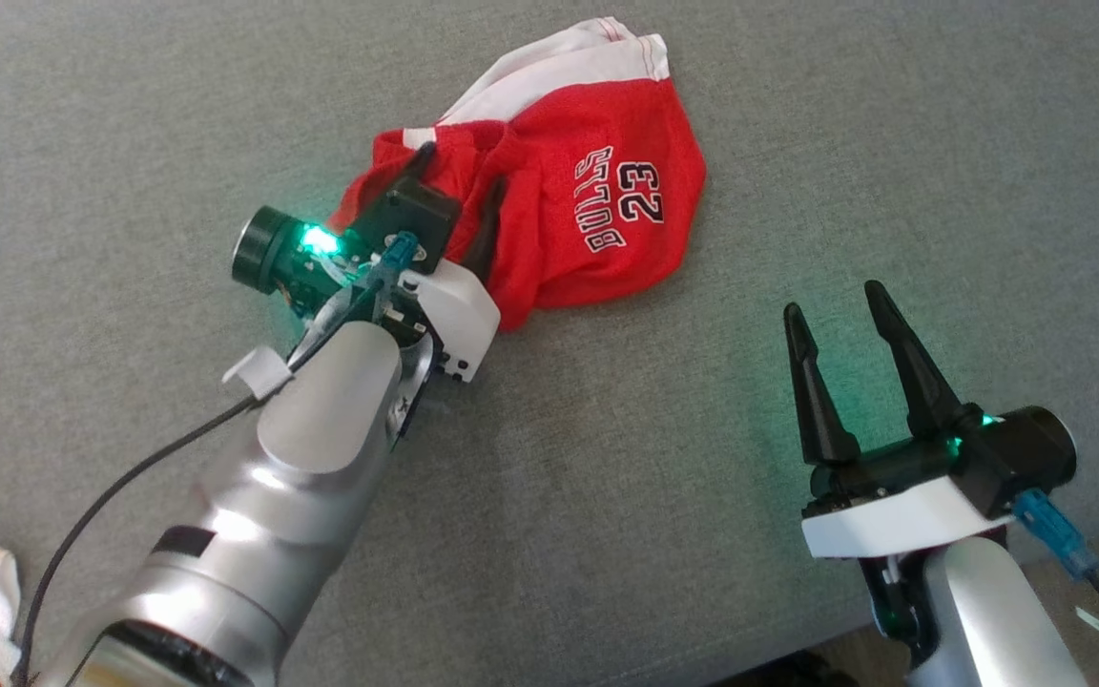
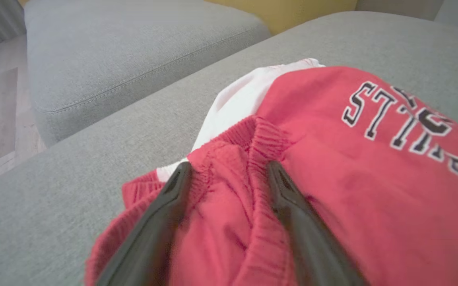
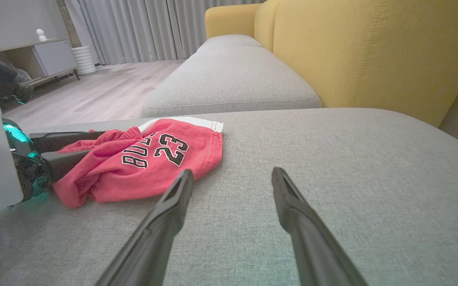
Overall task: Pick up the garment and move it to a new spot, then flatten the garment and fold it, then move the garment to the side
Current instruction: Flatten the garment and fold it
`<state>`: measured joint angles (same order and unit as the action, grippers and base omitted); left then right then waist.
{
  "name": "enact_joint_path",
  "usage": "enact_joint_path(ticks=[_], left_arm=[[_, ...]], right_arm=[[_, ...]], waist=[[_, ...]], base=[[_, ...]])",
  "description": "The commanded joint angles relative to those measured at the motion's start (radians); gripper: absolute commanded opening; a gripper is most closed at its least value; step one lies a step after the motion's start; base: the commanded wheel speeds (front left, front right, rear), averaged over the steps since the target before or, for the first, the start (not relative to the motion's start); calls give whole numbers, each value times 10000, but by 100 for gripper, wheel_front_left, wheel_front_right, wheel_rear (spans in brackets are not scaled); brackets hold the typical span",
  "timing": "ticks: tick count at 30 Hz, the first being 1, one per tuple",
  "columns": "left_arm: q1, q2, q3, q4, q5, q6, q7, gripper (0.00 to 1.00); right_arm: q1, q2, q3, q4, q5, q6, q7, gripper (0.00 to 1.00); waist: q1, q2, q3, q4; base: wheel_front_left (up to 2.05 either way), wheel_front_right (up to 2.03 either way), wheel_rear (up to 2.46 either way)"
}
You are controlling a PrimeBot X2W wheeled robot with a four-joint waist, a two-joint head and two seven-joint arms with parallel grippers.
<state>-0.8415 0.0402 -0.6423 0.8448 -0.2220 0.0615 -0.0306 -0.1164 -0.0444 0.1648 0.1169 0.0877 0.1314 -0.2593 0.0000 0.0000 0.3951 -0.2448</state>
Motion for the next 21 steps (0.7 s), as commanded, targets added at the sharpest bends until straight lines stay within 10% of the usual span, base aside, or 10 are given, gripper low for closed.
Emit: enact_joint_path(ticks=[1,2,9,21], left_arm=[[-164,101,69,-7,-117,-42,97,49],[-112,101,5,-55,-214,-148,-3,0],[-303,101,-520,-1148,-660,-856,-1927,0],[1399,731,-1407,-5385,-1177,-1801,-2308,0]], right_arm=[[-78,-58,168,-239,11,-7,-24,100],[-57,-58,155,-233,16,-7,-24,100],[70,-58,376,-136,41,-7,-24,100],[591,-58,-170,-209,-131,-7,-24,100]], waist=[[0,0,-136,67],[0,0,-201,90],[0,0,-820,29],[0,0,-1451,566]], base=[[0,0,0],[0,0,0],[0,0,0],[0,0,0]])
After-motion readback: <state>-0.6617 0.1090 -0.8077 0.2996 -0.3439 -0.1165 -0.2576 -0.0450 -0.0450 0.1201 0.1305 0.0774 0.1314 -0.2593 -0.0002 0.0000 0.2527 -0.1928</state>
